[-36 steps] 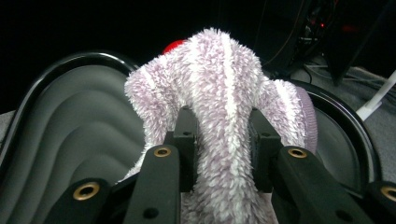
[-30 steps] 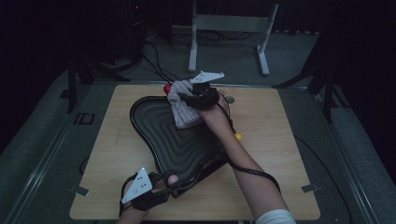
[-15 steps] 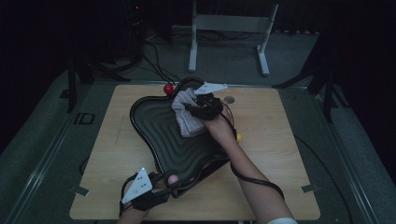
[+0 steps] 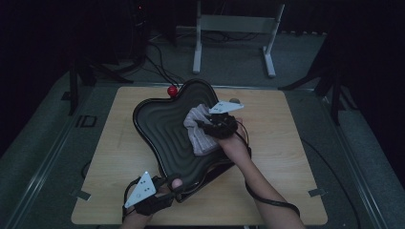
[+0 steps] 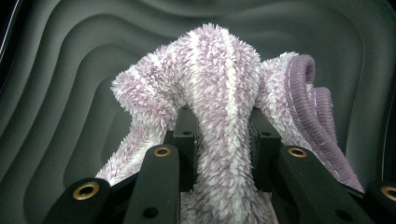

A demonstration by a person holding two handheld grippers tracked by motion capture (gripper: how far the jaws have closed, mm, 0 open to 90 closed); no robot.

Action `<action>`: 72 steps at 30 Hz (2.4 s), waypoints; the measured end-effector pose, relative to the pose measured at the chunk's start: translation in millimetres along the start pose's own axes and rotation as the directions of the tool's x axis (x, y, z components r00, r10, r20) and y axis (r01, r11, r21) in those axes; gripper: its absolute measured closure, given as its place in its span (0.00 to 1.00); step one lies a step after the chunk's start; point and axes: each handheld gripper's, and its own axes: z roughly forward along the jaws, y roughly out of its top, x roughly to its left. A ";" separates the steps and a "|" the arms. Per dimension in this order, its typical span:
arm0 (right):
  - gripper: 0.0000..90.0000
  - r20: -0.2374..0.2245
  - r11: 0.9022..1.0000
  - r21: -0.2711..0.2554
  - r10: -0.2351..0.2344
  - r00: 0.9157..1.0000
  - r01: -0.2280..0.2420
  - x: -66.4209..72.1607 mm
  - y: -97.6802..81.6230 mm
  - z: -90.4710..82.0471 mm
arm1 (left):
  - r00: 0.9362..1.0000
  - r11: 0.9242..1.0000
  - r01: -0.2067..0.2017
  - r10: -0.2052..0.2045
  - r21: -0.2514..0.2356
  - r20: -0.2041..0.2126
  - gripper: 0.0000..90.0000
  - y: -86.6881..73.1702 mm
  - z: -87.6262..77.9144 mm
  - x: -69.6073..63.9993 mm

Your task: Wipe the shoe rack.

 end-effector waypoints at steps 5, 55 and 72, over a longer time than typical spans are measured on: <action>0.78 -0.003 1.000 0.006 0.004 1.000 -0.004 2.9 -12.2 -7.8 | 1.000 1.000 0.000 0.000 0.002 0.000 0.67 0.3 0.1 -0.2; 0.78 -0.058 0.995 -0.104 0.004 0.998 -0.010 18.8 13.9 -35.5 | 1.000 1.000 0.002 -0.002 0.001 0.000 0.67 0.2 0.1 -0.1; 0.78 -0.026 0.997 -0.081 -0.007 1.000 0.005 11.3 74.5 17.9 | 1.000 1.000 0.002 -0.002 0.001 0.004 0.67 0.2 0.0 0.1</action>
